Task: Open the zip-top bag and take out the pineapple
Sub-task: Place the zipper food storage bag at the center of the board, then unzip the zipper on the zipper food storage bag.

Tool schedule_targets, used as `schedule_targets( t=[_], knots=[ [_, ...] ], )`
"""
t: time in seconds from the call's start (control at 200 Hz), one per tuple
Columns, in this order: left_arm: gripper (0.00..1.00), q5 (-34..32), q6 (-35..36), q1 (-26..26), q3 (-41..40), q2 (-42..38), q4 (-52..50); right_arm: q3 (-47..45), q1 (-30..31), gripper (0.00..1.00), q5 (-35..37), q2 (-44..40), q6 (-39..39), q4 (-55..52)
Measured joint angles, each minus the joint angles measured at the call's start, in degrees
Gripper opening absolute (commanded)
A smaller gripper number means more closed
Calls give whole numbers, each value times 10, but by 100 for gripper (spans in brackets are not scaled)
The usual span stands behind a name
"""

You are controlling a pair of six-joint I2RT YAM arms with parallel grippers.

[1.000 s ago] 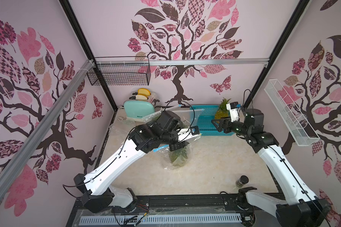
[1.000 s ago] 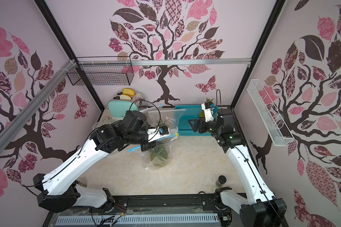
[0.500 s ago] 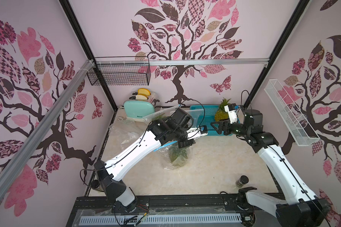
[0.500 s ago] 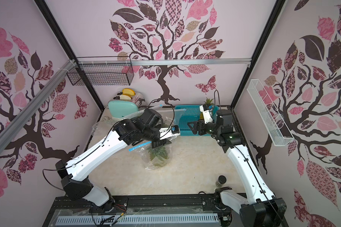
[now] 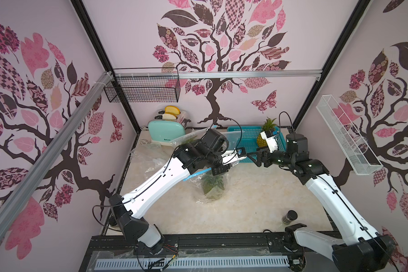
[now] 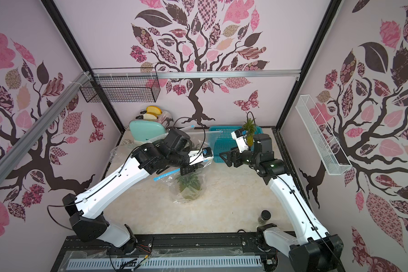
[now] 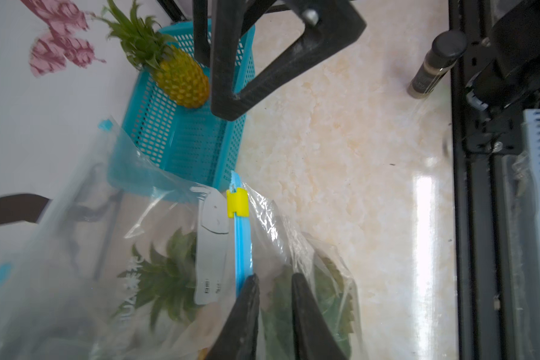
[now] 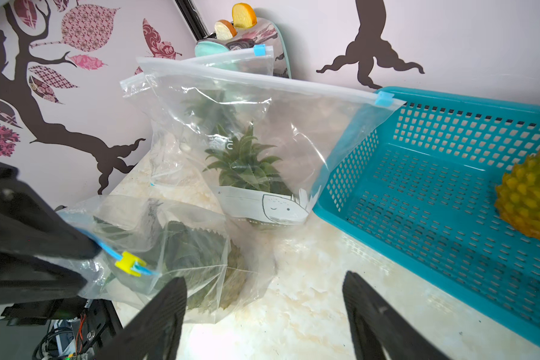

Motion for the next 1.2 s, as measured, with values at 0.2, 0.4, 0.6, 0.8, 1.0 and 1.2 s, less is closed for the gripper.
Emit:
schedule_targets(
  t=[0.2,0.4,0.6,0.8,1.0,1.2],
  knots=[
    [38,-13,0,0,5,-7,3,0,4,80,1,1,-4,-3],
    [38,-6,0,5,10,6,0,0,13,80,2,4,-13,-10],
    [20,17,-11,31,8,23,1,0,21,79,5,10,-17,-10],
    [0,38,-16,41,2,22,7,0,38,75,6,19,-36,-16],
    [0,63,-18,75,-46,-15,19,0,80,44,-9,19,-73,-29],
    [0,81,-22,89,-87,-65,33,-10,104,30,-51,13,-98,-14]
  ],
)
